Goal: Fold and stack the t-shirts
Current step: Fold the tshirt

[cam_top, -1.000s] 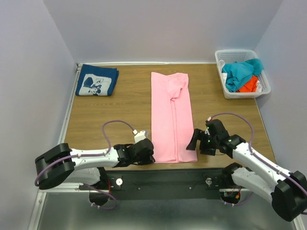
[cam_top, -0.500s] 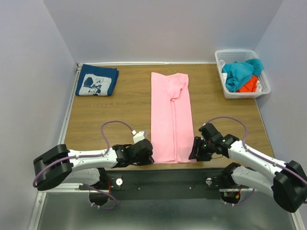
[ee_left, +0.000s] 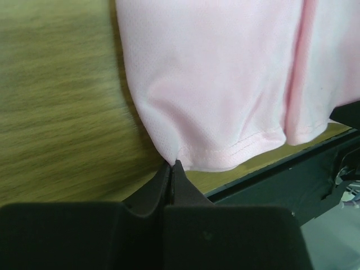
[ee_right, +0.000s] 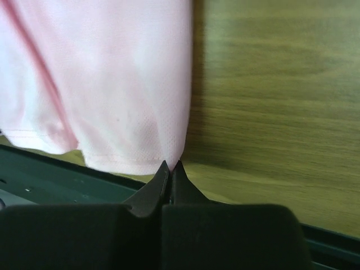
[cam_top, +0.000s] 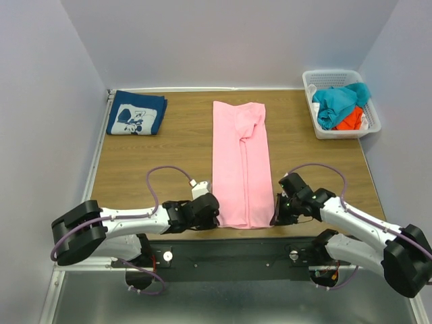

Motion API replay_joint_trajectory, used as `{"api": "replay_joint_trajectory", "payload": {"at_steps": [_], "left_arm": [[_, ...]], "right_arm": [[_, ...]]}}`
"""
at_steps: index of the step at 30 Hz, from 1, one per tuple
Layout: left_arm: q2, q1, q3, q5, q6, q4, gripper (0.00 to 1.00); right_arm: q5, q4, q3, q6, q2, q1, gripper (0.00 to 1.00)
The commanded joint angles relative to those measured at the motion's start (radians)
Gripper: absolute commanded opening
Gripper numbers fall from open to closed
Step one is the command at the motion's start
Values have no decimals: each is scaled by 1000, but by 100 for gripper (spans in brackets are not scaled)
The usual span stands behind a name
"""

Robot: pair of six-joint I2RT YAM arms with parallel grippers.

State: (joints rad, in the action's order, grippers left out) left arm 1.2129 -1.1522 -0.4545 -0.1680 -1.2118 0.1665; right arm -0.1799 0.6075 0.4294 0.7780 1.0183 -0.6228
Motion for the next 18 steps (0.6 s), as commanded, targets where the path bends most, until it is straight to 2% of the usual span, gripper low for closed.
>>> {"api": "replay_joint_trajectory", "payload": {"at_steps": [1,6,12,18], "left_arm": [[4,12,-90,-105,96,34,0],[-4,90,-173,-171,167,94,0],[-6,195,-254,-177,297,6,0],[63,313,-346,-142,394,-83,0]], "right_arm": [[55,-64,90,-28,-32,-6,1],[172,-84,160,-28,-49,-6,1],[298,-173,236,-39,-3,-8,1],[466,-265,366,-81,94,-6,1]]}}
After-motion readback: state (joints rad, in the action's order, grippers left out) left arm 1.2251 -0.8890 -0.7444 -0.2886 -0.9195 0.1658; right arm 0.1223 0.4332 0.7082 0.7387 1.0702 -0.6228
